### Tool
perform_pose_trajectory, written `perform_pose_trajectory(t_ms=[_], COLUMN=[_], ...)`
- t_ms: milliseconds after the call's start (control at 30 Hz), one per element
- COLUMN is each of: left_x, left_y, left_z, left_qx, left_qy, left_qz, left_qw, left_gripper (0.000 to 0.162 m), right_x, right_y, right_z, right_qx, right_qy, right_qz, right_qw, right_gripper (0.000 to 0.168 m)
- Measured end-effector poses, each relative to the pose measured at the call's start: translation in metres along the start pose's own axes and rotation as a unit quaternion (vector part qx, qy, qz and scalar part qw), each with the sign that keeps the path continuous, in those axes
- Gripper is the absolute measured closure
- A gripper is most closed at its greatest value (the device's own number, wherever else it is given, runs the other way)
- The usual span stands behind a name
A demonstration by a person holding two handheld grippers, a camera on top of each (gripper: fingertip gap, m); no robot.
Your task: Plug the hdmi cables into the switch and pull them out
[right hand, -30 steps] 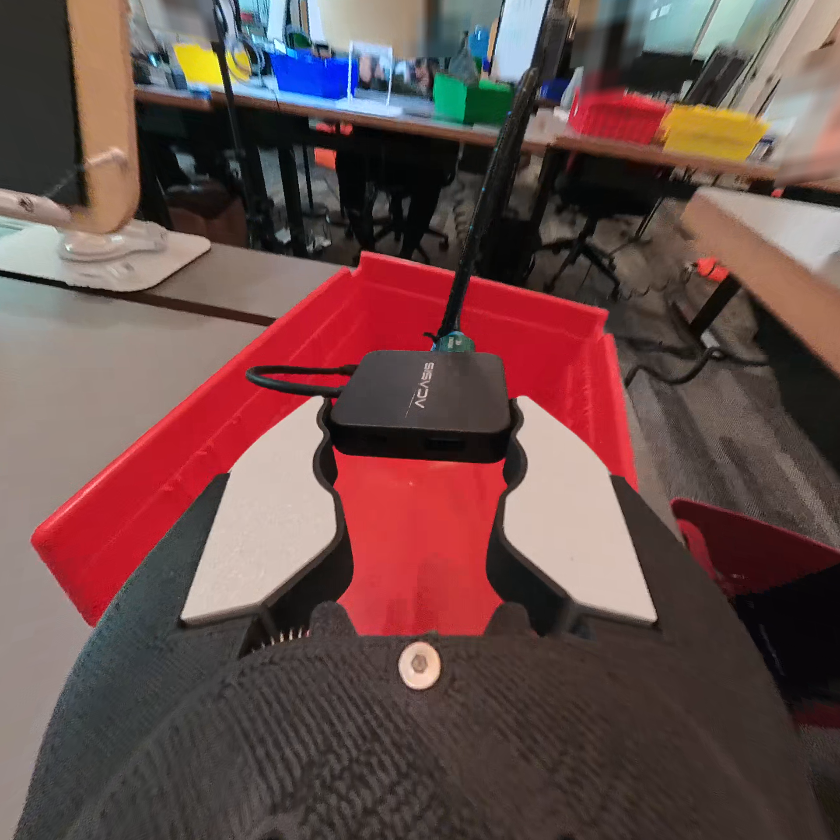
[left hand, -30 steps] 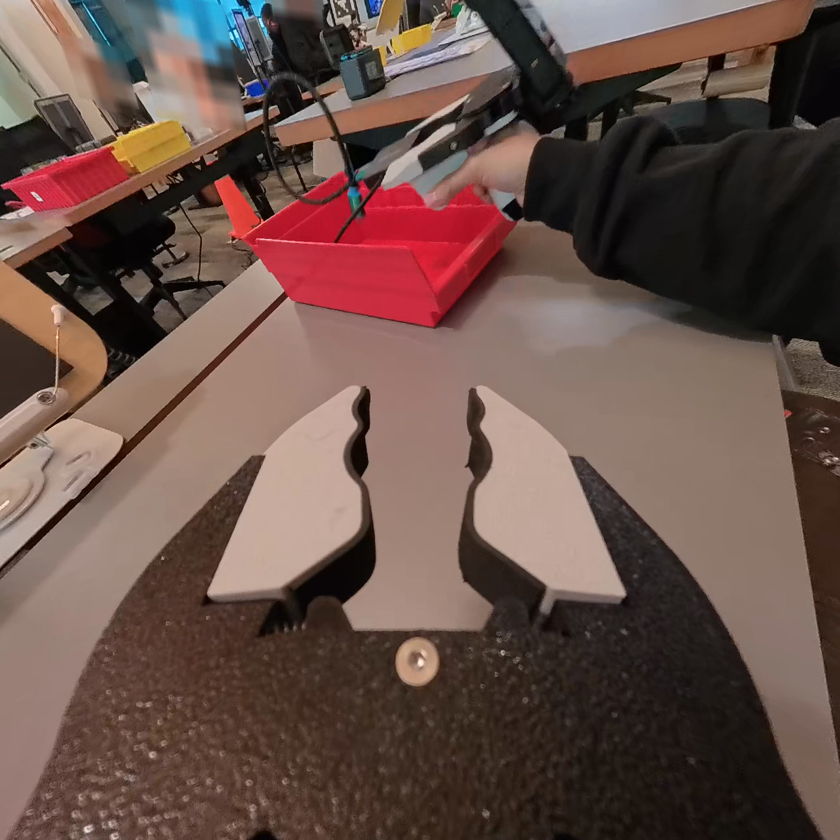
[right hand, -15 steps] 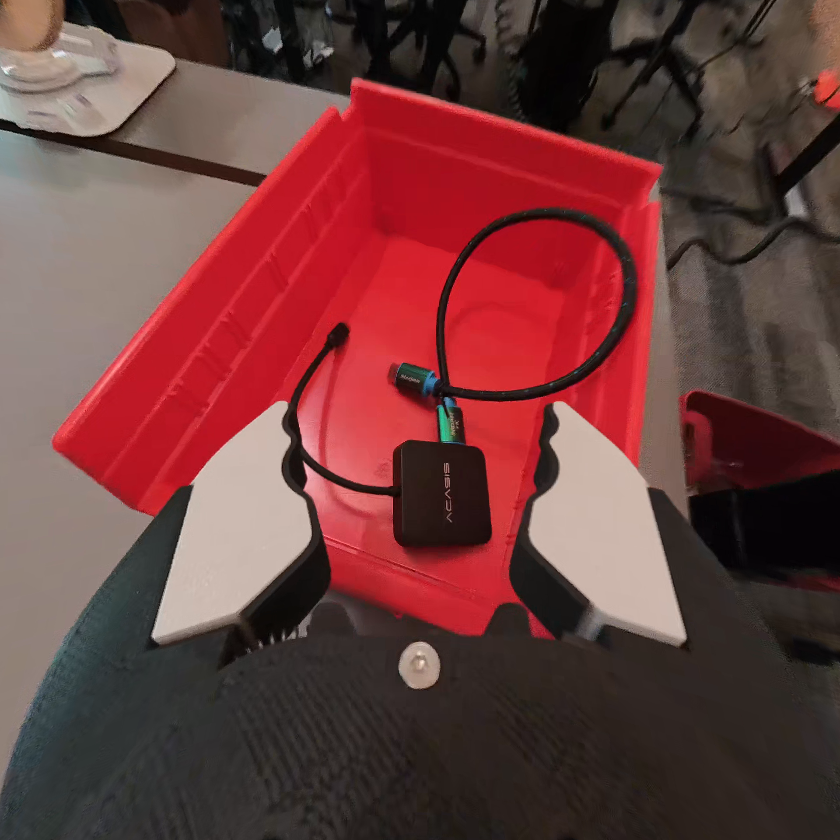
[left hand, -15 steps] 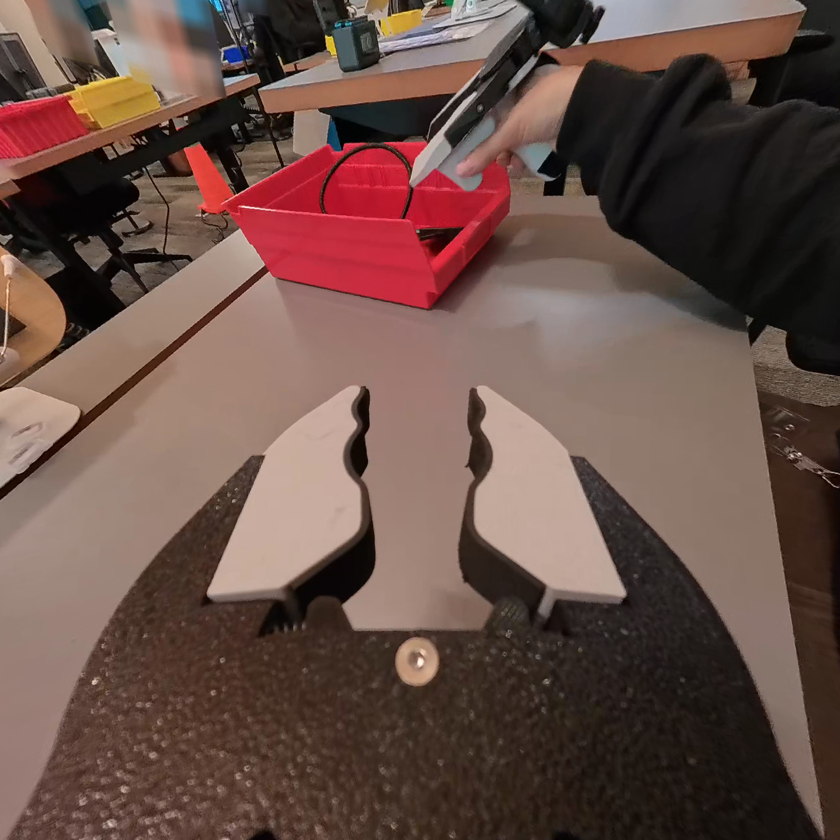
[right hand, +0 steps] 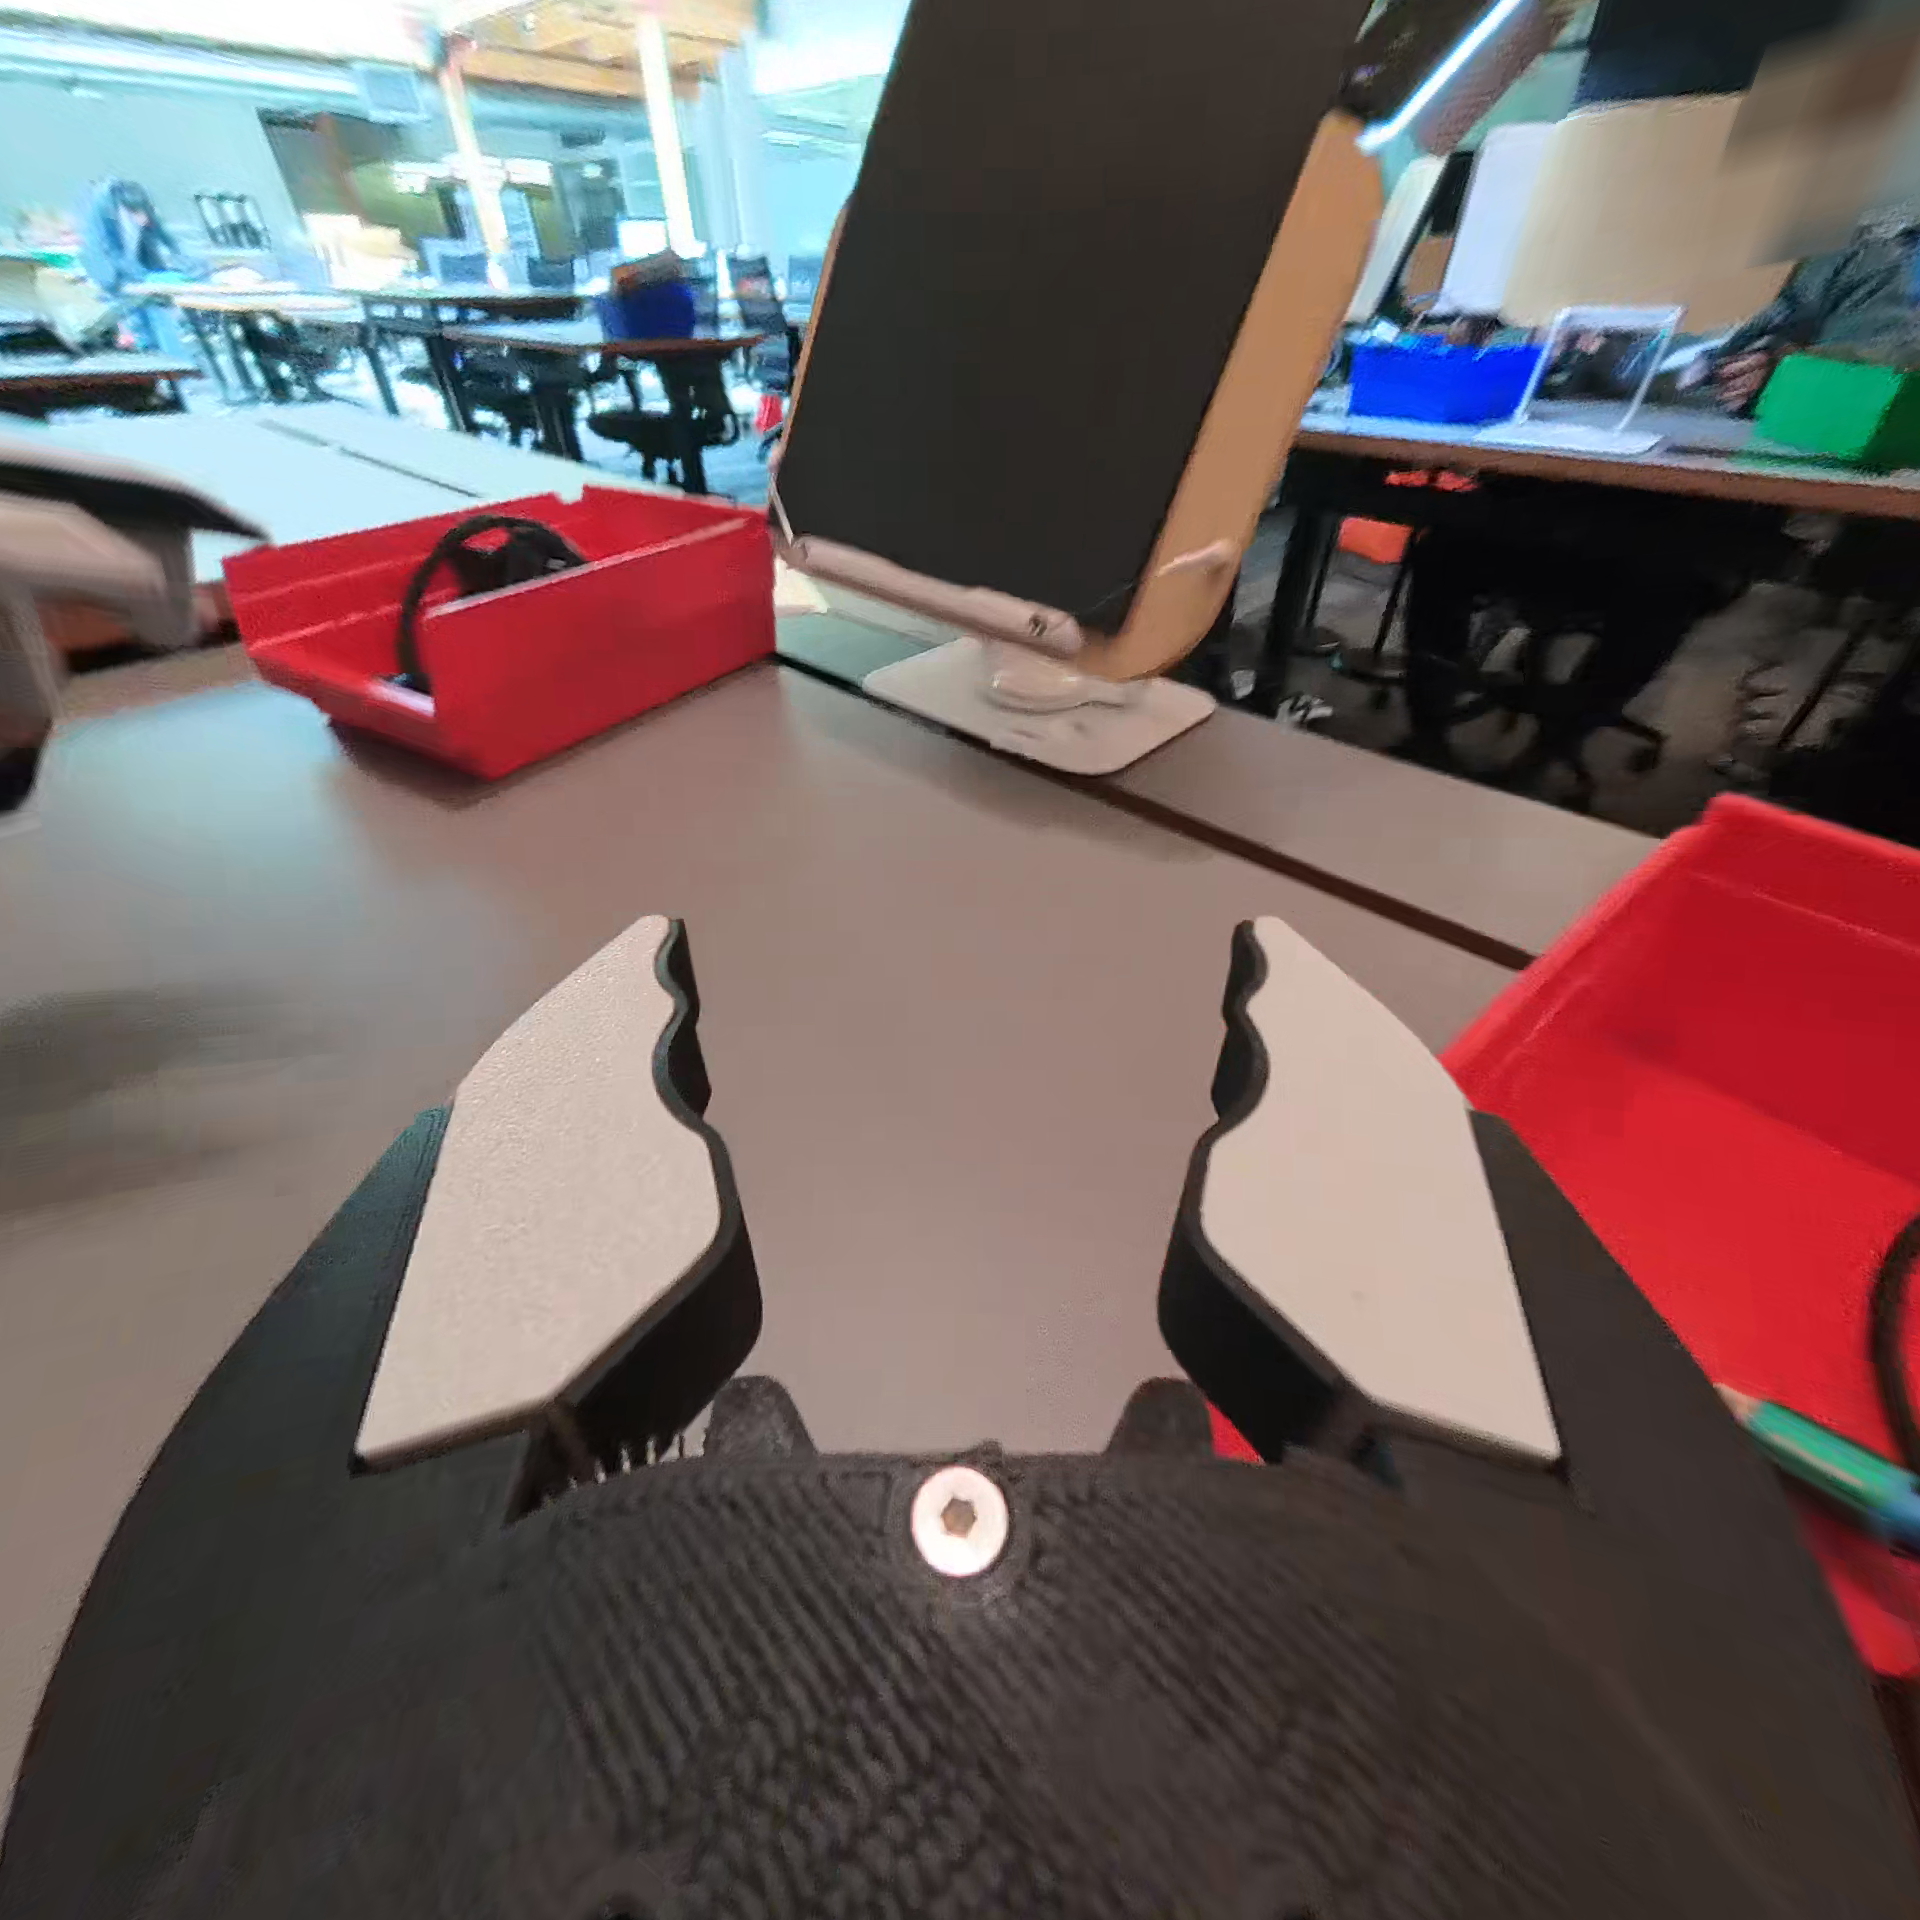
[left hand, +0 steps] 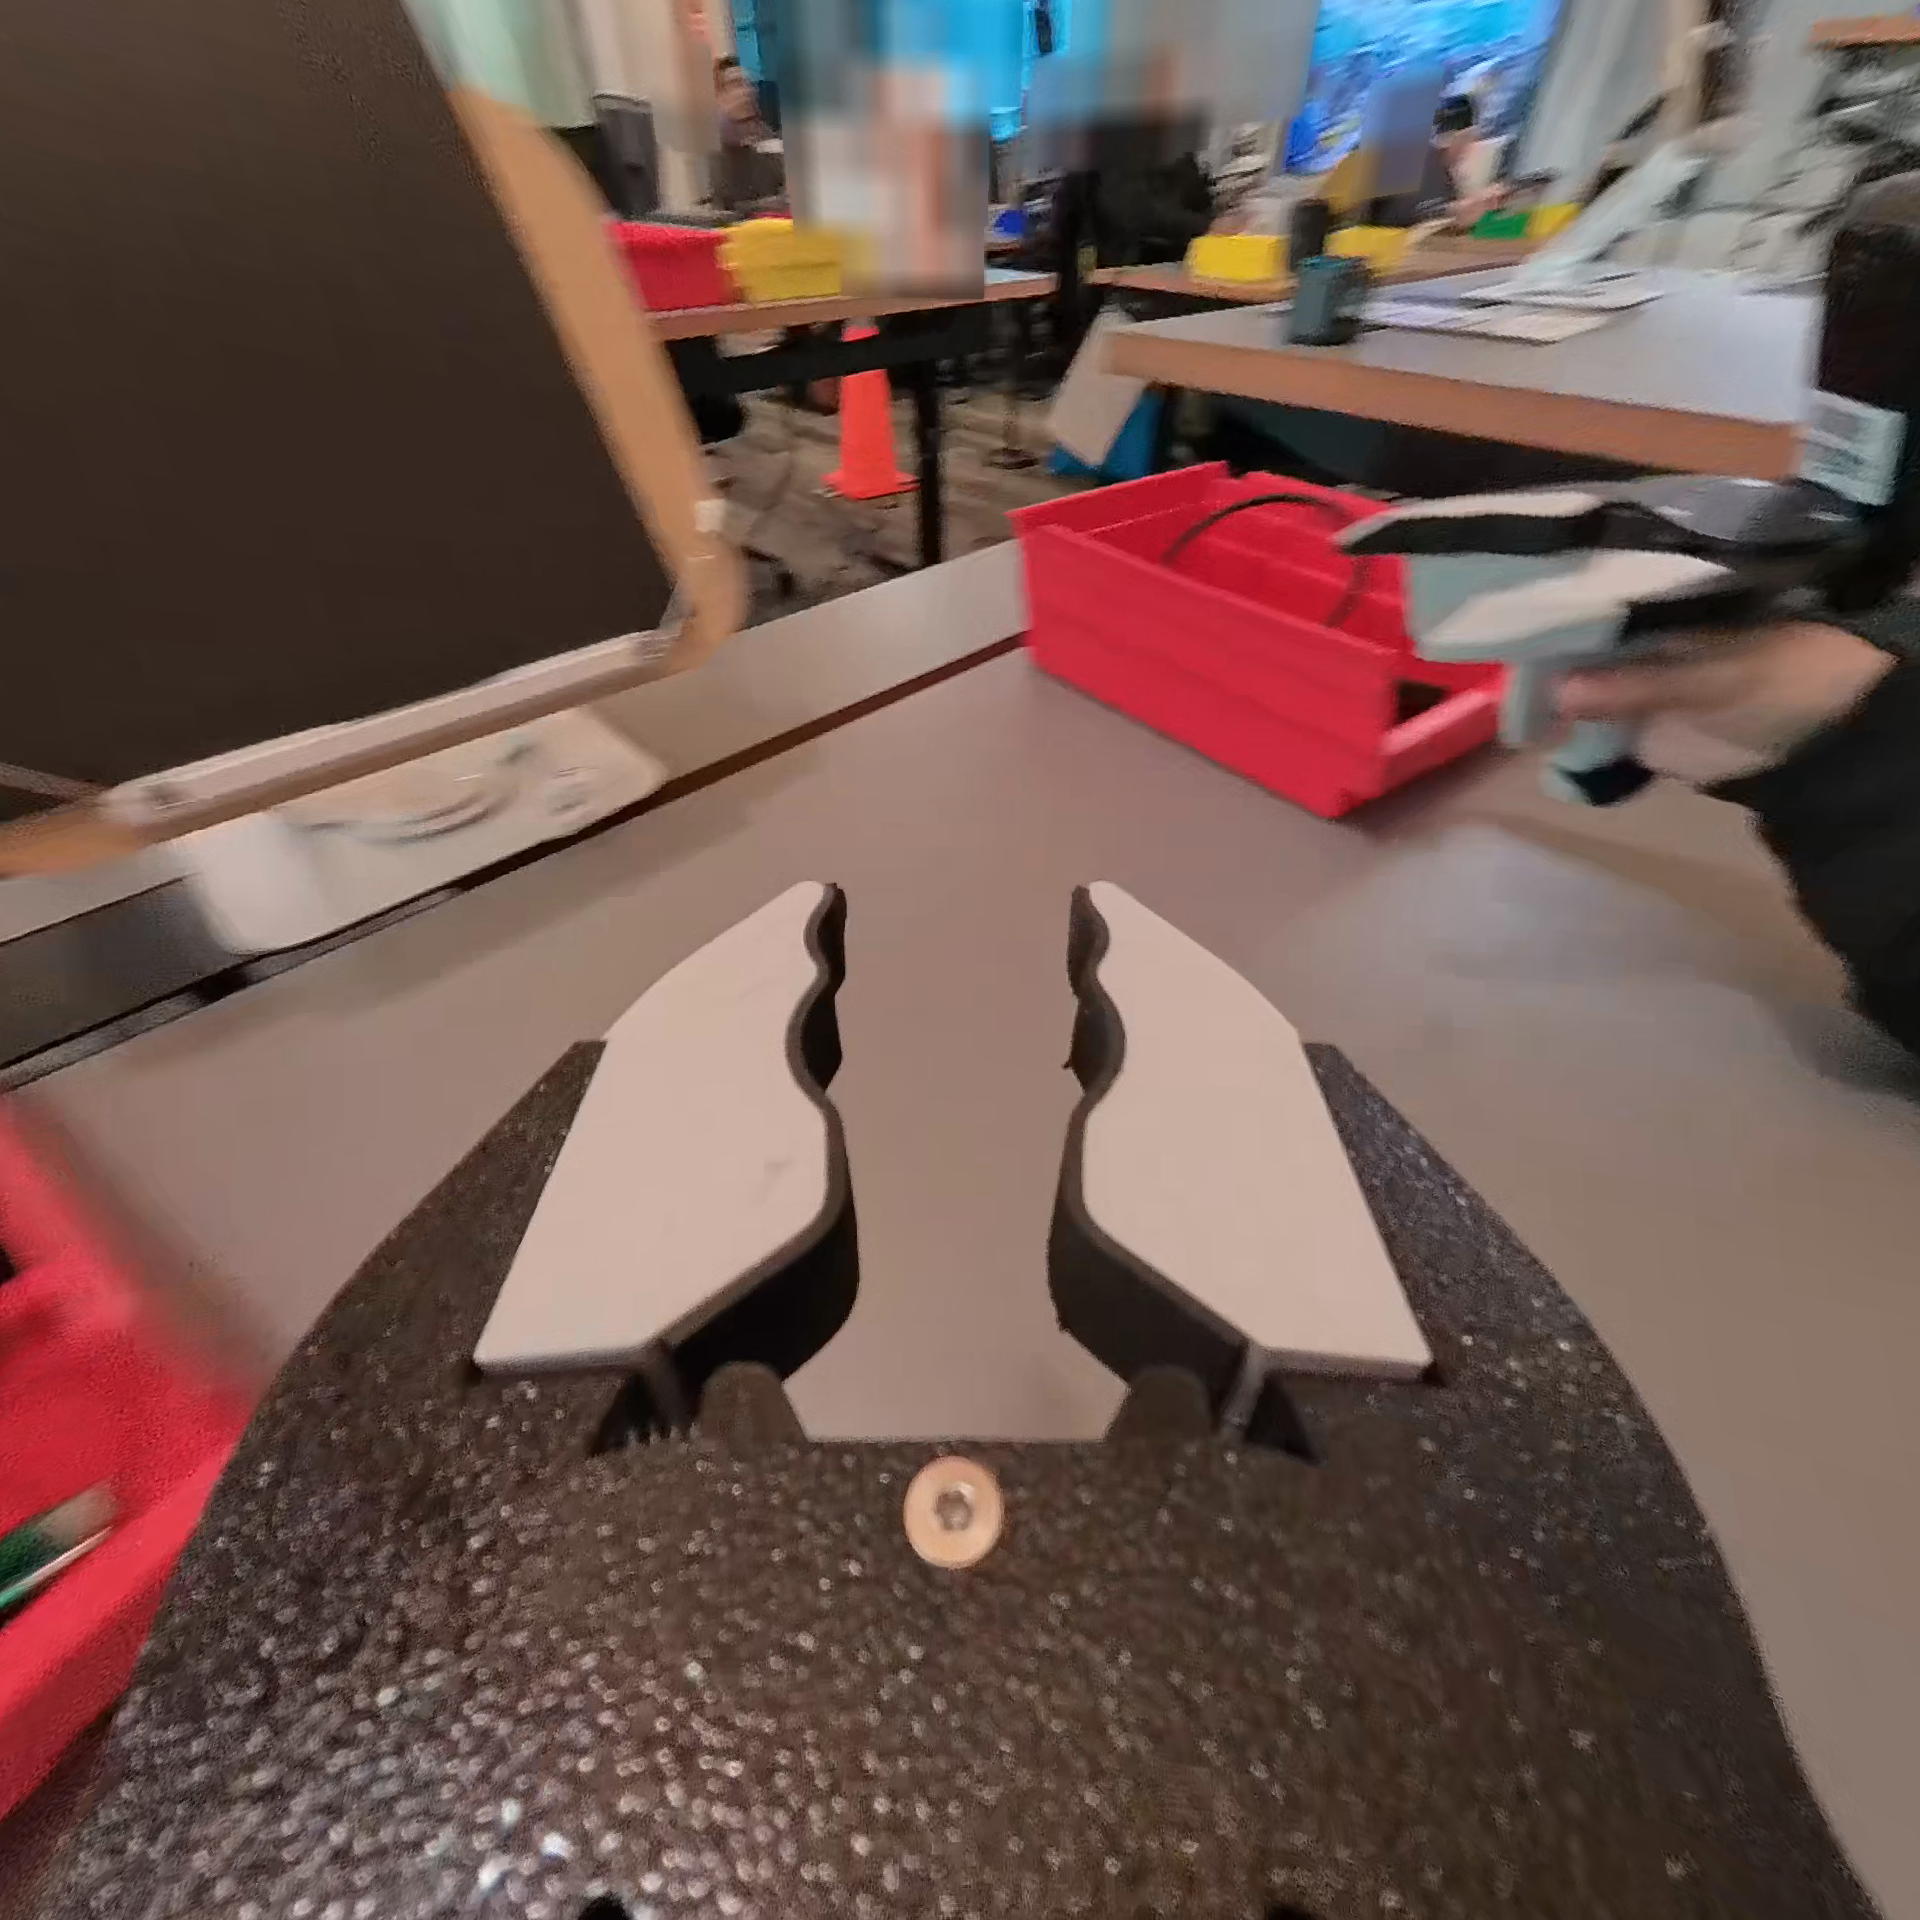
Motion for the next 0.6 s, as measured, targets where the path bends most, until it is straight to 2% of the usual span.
perform_pose_trajectory(t_ms=[100, 167, 200, 267, 333, 433, 500, 533, 600], left_x=[-0.061, -0.104, -0.125, -0.165, -0.203, -0.26, -0.297, -0.313, -0.339], left_y=[-0.031, -0.052, -0.061, -0.077, -0.088, -0.096, -0.095, -0.09, -0.075], left_z=[0.017, 0.024, 0.027, 0.034, 0.043, 0.065, 0.079, 0.083, 0.078], left_qx=[-0.014, -0.046, -0.065, -0.104, -0.146, -0.172, -0.169, -0.175, -0.21], left_qy=[0.02, 0.033, 0.041, 0.057, 0.044, -0.04, -0.125, -0.179, -0.317], left_qz=[0.087, 0.141, 0.166, 0.212, 0.252, 0.309, 0.34, 0.342, 0.327], left_qw=[0.996, 0.988, 0.983, 0.97, 0.956, 0.935, 0.917, 0.906, 0.865], left_gripper=[0.121, 0.121, 0.12, 0.117, 0.116, 0.111, 0.111, 0.106, 0.091], right_x=[-0.013, -0.015, -0.013, -0.014, -0.02, -0.025, -0.027, -0.028, -0.033], right_y=[0.013, 0.016, 0.013, 0.004, 0.001, 0.011, 0.014, 0.016, 0.019], right_z=[-0.013, -0.013, -0.008, 0.009, 0.018, 0.012, 0.013, 0.015, 0.018], right_qx=[0.013, 0.022, 0.023, 0.069, 0.089, 0.072, 0.078, 0.081, 0.083], right_qy=[0.014, -0.001, -0.024, -0.114, -0.146, -0.086, -0.07, -0.07, -0.075], right_qz=[0.024, 0.019, -0.01, -0.072, -0.075, -0.038, -0.039, -0.043, -0.044], right_qw=[1.0, 1.0, 0.999, 0.988, 0.982, 0.993, 0.994, 0.993, 0.993], right_gripper=[0.069, 0.077, 0.088, 0.095, 0.102, 0.091, 0.093, 0.094, 0.097])
Point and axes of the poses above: each gripper's, where its closed fingertips meet, y out along the fingers, z out of its top, x = y × z across the jaws, the point moved 5 cm from there along -y, back along the fingers, and after that the axes turned 13 degrees about -y, right-handed, at the moved point
